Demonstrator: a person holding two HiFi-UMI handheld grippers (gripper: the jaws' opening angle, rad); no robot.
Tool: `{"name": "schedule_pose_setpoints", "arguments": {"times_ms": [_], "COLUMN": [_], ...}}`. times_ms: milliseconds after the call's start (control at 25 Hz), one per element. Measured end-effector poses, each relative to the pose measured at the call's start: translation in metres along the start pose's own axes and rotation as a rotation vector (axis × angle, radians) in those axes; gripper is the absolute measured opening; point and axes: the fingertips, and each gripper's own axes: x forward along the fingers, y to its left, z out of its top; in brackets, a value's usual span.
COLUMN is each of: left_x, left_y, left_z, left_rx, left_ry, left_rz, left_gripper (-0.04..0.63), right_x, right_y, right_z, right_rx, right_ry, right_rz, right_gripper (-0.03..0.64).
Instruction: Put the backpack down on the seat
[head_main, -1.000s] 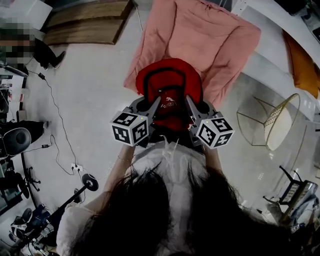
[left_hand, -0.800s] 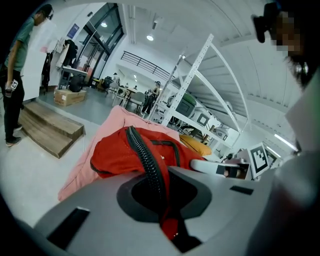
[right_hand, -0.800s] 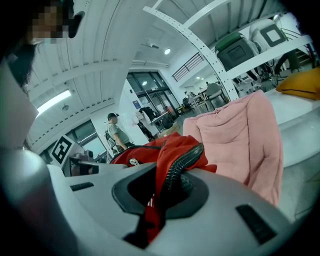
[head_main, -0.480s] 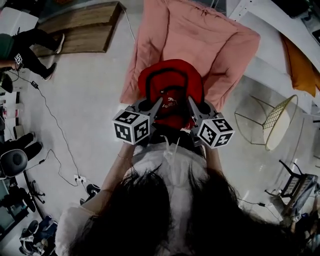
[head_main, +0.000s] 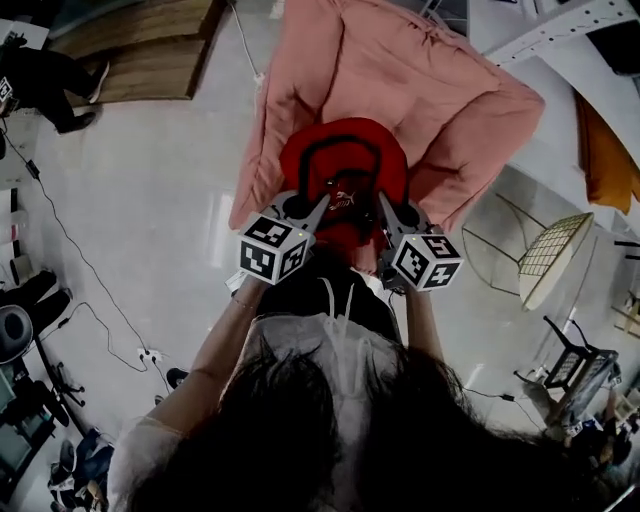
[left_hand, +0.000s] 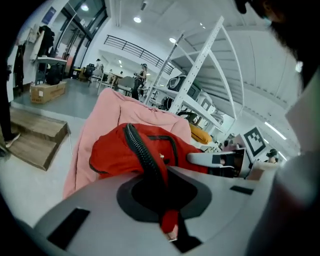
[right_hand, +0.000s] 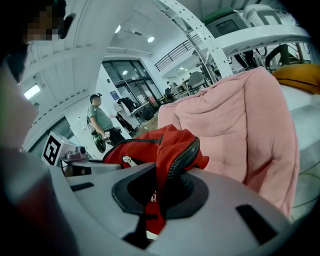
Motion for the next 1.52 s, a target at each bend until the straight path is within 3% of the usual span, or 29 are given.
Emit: {"name": "schedule_pose_setpoints", "arguments": {"times_ms": [560, 840, 1160, 1360, 1520], "left_x": [0.112, 0.143, 0.173, 0.184, 0.187], "left_y": [0.086, 0.145, 0.194, 0.203, 0.200], "left_z": [-0.037, -0.065, -0.118, -0.125, -0.127], "left_rx": [-0.065, -0.119, -0.157, -0.104, -0.103], "left_ry": [0.077, 0.129, 0.211, 0.188, 0.179], "left_rz": [-0.062, 0.021, 0.154, 0.171, 0.155], "left_gripper": [0.038, 0.038, 0.040, 0.040, 0.040], "right_x": [0.107, 0.149, 0.181, 0.183, 0.179], "right_y": [-0.099, -0.117, -0.161, -0.178, -0.180], "right_z": [-0.038, -0.063, -0.107, -0.113, -0.113], "right_rx": [0.005, -0.060, -0.093, -0.128, -0.146], "right_ry": [0.213, 0.311, 0.444, 0.469, 0.465], "right_rz": [-0.123, -0.127, -0.201, -0.243, -0.242], "right_gripper": [0.049, 0.049, 0.049, 0.049, 0.051]}}
